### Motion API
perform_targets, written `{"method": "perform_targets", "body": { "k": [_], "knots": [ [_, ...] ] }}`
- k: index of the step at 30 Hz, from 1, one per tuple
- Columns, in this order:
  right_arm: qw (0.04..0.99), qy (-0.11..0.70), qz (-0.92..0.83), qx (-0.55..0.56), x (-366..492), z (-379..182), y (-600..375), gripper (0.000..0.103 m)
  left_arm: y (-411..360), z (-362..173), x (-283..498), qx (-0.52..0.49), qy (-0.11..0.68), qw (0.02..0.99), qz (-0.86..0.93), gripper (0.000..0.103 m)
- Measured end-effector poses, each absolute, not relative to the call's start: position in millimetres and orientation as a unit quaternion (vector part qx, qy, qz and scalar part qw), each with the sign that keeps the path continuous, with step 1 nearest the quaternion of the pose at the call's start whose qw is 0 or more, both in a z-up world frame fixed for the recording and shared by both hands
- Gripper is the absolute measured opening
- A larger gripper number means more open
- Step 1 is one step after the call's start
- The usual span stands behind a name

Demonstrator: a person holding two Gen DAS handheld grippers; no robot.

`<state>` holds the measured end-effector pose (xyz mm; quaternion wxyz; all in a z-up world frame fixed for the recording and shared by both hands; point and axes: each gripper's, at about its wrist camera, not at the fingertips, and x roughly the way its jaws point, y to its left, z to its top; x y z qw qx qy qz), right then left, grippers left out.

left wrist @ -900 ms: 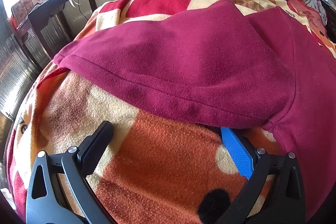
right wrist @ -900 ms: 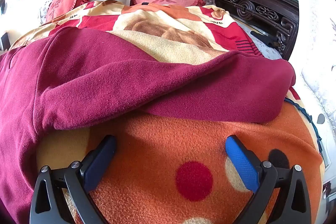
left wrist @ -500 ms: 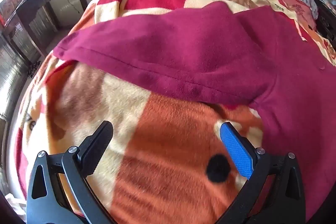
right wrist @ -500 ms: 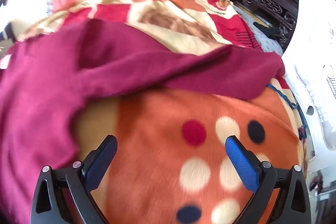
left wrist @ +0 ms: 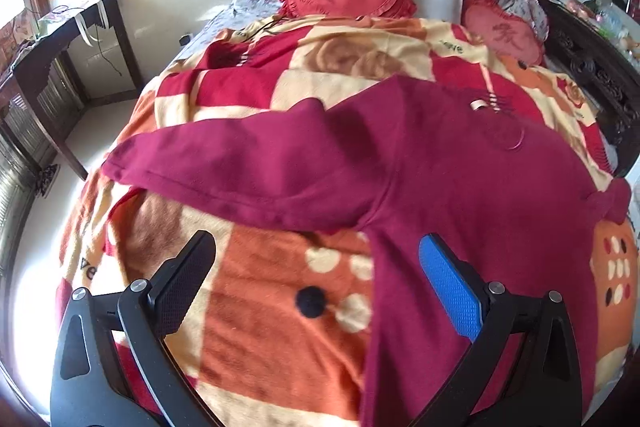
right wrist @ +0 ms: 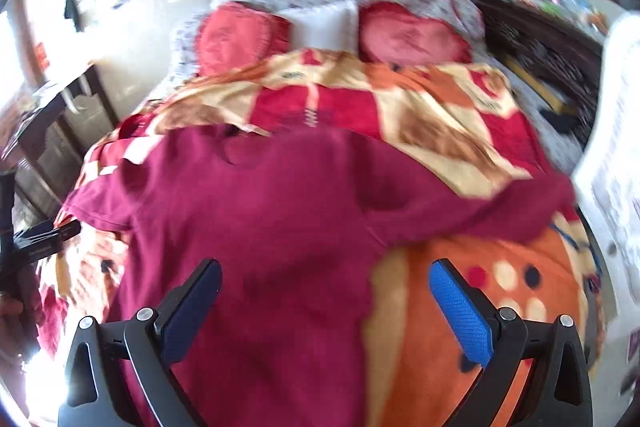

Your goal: Fold small clothes

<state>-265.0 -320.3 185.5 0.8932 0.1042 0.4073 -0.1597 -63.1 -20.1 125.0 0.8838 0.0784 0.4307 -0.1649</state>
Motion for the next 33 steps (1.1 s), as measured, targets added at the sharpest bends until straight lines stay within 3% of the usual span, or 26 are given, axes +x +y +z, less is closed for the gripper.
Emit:
{"method": "perform_targets", "body": {
  "k": [14, 33],
  "knots": [
    [0.903, 0.404, -0.125, 0.069, -189.2, 161.0, -259.7, 0.103, -56.0, 115.7, -58.0, 0.076, 0.423, 0.886, -0.174, 0.102],
    [0.895, 0.416, -0.14, 0.08, -146.9, 128.4, -260.6, 0.103, -67.1, 92.7, -37.6, 0.084, 0.438, 0.88, -0.163, 0.102]
  ]
}}
